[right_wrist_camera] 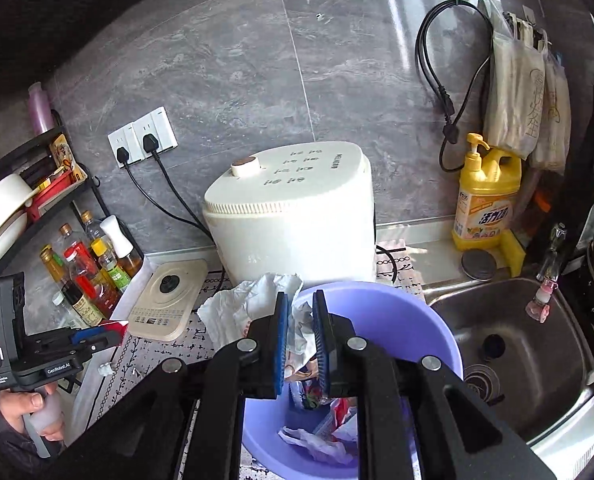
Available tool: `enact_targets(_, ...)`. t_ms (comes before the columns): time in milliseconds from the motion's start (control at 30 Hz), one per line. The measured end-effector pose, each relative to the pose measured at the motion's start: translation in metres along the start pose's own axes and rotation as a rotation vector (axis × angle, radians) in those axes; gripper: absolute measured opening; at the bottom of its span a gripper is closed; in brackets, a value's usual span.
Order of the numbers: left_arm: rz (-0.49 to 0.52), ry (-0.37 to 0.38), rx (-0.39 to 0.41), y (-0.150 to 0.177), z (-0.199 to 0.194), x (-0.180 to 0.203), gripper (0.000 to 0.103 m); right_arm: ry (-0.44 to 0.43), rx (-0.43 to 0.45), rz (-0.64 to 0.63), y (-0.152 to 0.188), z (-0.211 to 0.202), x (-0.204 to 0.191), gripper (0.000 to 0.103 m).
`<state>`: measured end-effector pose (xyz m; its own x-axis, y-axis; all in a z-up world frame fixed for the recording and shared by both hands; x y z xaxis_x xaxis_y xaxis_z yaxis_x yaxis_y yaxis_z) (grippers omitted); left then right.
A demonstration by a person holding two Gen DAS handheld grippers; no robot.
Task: Collect trash
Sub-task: 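Carry both items over the bucket and open both tools to drop them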
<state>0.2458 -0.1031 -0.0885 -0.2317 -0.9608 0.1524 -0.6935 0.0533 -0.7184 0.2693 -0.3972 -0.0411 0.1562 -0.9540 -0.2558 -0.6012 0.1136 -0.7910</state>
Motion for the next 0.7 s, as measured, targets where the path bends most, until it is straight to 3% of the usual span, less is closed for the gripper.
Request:
enact_targets(33,0.006,0.006,0.002,-0.002,0.002,0.007,0.031,0.022,-0.003,0.003,0.0,0.0,0.009,0.03)
enact_targets(67,0.012,0.011,0.004,-0.005,0.004,0.015,0.031,0.033,0.009,0.018,0.001,-0.002,0.017,0.063)
enact_targets(100,0.018,0.016,0.007,-0.008,0.006,0.022,0.031,0.035,0.027,0.036,0.001,-0.006,0.026,0.071)
enact_targets(333,0.037,0.044,0.036,-0.024,0.015,0.067,0.031,0.023,0.003,0.063,0.007,-0.011,0.069,0.071)
enact_targets(700,0.105,0.095,0.033,-0.048,0.038,0.131,0.032,-0.018,0.038,0.085,0.006,-0.032,0.106,0.073)
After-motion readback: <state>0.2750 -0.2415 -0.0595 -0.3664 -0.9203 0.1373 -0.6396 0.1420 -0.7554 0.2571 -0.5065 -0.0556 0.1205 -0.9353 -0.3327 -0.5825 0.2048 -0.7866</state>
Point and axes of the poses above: each gripper's, at about its wrist camera, not at the fingertips, and z roughly the way its jaws point, x to its right, y to its underside, the point moved 2 cm from there along z, roughly the way its jaws point, and after that the axes turned 7 degrees about z, right-handed, at the moved point
